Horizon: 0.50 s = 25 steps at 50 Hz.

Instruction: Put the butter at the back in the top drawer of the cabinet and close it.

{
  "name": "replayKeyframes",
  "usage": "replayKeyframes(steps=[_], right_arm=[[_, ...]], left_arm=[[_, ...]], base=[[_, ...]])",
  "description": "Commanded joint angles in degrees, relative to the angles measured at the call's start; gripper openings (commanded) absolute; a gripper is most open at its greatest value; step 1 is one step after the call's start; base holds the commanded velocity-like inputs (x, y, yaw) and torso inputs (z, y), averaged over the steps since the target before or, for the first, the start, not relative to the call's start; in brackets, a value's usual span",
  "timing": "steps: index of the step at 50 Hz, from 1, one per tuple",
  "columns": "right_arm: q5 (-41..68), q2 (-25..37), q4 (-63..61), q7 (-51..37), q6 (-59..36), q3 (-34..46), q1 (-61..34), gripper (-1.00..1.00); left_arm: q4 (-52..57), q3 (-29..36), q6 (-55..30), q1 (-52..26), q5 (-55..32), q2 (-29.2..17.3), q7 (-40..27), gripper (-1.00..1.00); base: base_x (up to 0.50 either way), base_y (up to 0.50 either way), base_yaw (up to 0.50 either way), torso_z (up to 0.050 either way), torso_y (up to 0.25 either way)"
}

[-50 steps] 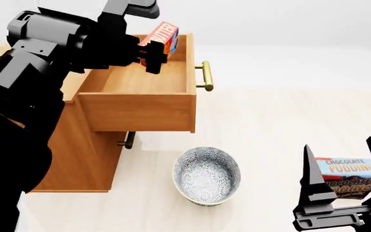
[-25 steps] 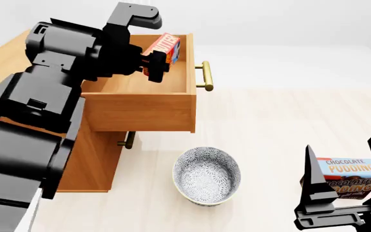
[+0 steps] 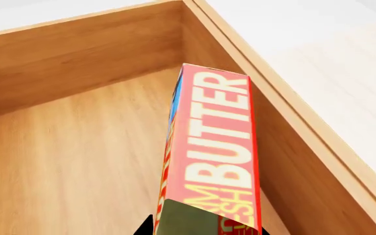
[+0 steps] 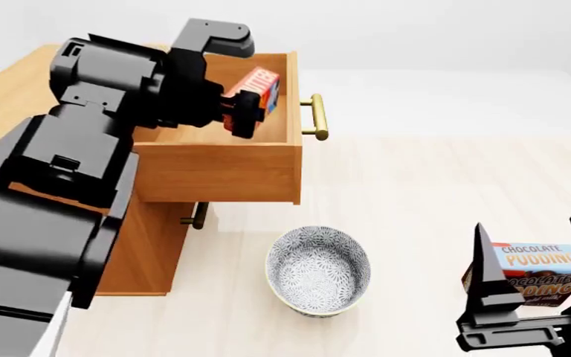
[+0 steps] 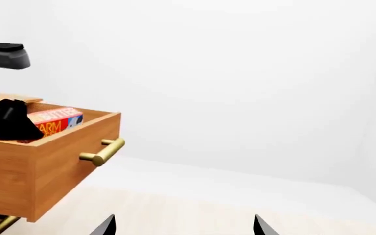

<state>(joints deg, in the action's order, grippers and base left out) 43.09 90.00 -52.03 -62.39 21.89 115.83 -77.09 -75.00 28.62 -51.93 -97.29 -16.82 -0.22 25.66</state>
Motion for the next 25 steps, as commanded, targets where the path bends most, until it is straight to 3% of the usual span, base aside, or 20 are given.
replayKeyframes(steps=[1,25], right_arm=[[-0.2,0.0,1.5,0.4,1.8,0.3,0.6,1.0],[-0.1,0.0,2.6,0.3,3.1,0.4,1.1,1.0]], left_arm=[[0.0,1.5,-0.7,-0.8,-4.9,0.2,-1.4,-1.0],[0.0,1.8,-1.7,0.4,-5.8,0.2,-3.4,-1.0]], base=[[0.0,0.0,0.0,0.0,0.0],[0.0,0.0,0.0,0.0,0.001]])
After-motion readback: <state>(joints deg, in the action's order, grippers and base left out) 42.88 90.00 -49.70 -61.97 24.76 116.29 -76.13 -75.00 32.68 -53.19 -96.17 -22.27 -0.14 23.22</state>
